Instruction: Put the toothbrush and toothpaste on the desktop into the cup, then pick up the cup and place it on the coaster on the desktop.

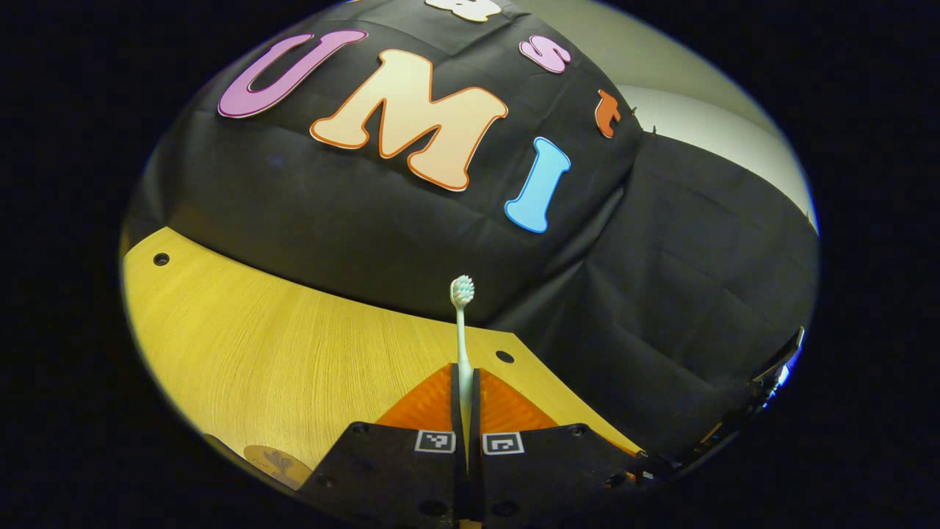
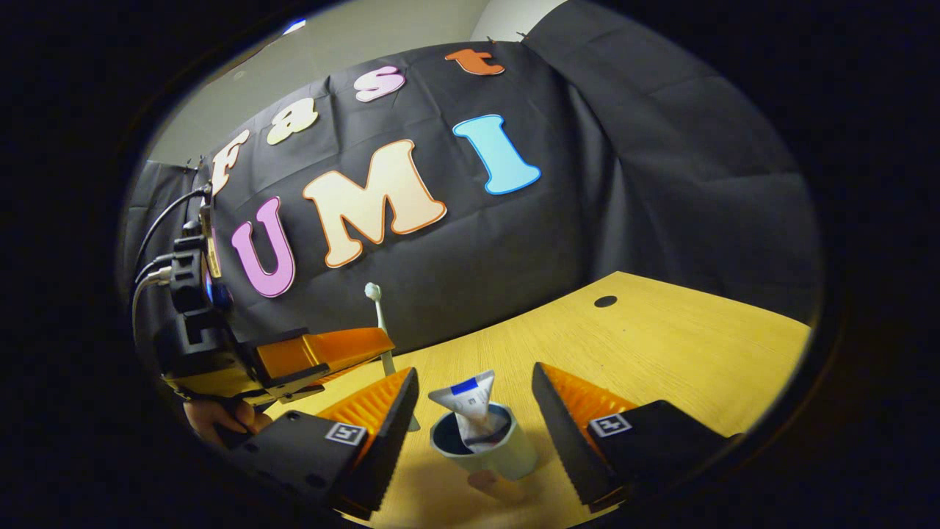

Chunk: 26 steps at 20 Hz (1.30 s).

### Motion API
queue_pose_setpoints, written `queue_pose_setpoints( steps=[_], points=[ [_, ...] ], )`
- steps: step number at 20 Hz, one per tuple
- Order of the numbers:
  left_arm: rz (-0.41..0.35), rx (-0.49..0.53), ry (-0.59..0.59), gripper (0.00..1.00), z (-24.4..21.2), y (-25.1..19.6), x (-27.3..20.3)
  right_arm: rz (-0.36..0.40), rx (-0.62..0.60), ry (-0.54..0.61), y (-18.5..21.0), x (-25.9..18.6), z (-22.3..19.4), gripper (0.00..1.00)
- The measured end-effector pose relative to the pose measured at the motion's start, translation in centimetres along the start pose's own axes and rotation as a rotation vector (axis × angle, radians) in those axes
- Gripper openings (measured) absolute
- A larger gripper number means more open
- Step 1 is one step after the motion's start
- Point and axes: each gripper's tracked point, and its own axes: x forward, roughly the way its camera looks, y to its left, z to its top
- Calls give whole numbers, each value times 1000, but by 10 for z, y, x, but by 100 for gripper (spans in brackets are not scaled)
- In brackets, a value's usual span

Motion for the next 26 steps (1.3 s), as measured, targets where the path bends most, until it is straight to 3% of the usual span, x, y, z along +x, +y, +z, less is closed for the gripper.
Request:
queue_pose_setpoints(
  steps=[1,3,4,5,12,18,24,25,26],
  points=[
    [0,-2,3,0,-2,0,1,-11,9,-9,-5,-6,4,98],
    [-8,-32,-2,0,-5,-3,3,-46,24,-30,-19,-17,13,98],
    [-10,-37,-5,0,-6,-4,4,-65,32,-31,-26,-20,13,93],
    [-7,-29,-3,0,-11,-4,6,-79,42,-25,-32,-20,12,98],
    [-8,42,13,0,-33,-9,12,-143,69,-22,-65,-31,11,100],
    [19,13,63,2,-58,-9,9,-149,67,-4,-74,-33,6,98],
    [-10,-11,79,2,-64,-17,3,-139,60,3,-73,-32,5,98],
    [-12,-13,80,14,-64,-18,2,-138,57,3,-73,-32,5,100],
    [-13,-12,81,19,-65,-19,0,-137,56,5,-73,-32,5,98]
  ],
)
